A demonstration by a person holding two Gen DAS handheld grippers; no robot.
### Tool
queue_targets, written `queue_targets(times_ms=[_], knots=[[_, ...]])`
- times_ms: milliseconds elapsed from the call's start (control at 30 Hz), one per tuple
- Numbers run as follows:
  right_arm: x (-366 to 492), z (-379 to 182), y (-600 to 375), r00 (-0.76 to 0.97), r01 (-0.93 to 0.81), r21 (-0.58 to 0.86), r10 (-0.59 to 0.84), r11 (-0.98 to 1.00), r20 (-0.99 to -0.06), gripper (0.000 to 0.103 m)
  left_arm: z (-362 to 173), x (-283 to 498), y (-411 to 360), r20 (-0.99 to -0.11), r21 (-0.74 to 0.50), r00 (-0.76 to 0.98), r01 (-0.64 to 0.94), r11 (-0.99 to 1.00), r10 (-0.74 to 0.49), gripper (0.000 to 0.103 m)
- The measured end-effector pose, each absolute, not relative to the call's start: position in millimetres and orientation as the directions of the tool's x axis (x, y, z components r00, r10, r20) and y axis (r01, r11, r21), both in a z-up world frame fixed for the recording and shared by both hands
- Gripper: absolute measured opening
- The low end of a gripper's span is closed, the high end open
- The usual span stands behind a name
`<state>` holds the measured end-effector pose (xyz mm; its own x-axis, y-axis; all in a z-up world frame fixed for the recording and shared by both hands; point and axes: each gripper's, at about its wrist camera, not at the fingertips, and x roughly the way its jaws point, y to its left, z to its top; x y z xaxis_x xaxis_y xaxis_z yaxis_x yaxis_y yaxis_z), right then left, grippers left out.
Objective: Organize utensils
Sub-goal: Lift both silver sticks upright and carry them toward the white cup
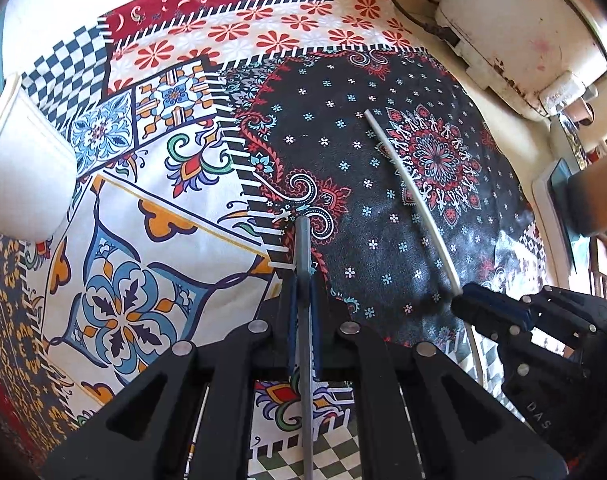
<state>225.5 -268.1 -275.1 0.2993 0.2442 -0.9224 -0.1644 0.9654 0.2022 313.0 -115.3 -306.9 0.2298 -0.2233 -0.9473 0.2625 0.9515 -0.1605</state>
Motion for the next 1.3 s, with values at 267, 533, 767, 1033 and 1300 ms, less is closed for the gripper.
queue_targets(times_ms=[267,533,767,1033,1300], knots=[[232.5,-244.1,-265.9,0.382,-0.159,0.229,0.273,0.960,-0.883,0.006,-268.4,312.4,-92.5,-0.917,-0.177,0.319,0.214,0.961,-0.240,0.005],[240.5,-204.7,-256.3,0.469,-0.198,0.250,0.316,0.948,-0.825,0.006,-197.8,290.2,-57.0,-0.838,-0.185,0.488,0.171,0.968,-0.246,0.004],[252.6,-174.5,-235.5,0.522,-0.265,0.267,0.371,0.927,-0.768,0.006,-151.4,272.3,-31.4,-0.769,-0.167,0.604,0.123,0.978,-0.207,0.004],[260.2,-145.4,-202.7,0.551,-0.353,0.272,0.433,0.895,-0.713,0.006,-118.7,251.5,-0.7,-0.716,-0.175,0.673,0.082,0.981,-0.183,0.000],[267.3,-134.8,-183.9,0.556,-0.402,0.271,0.468,0.875,-0.686,0.006,-138.6,256.7,18.2,-0.767,-0.199,0.619,0.024,0.980,-0.171,0.001]])
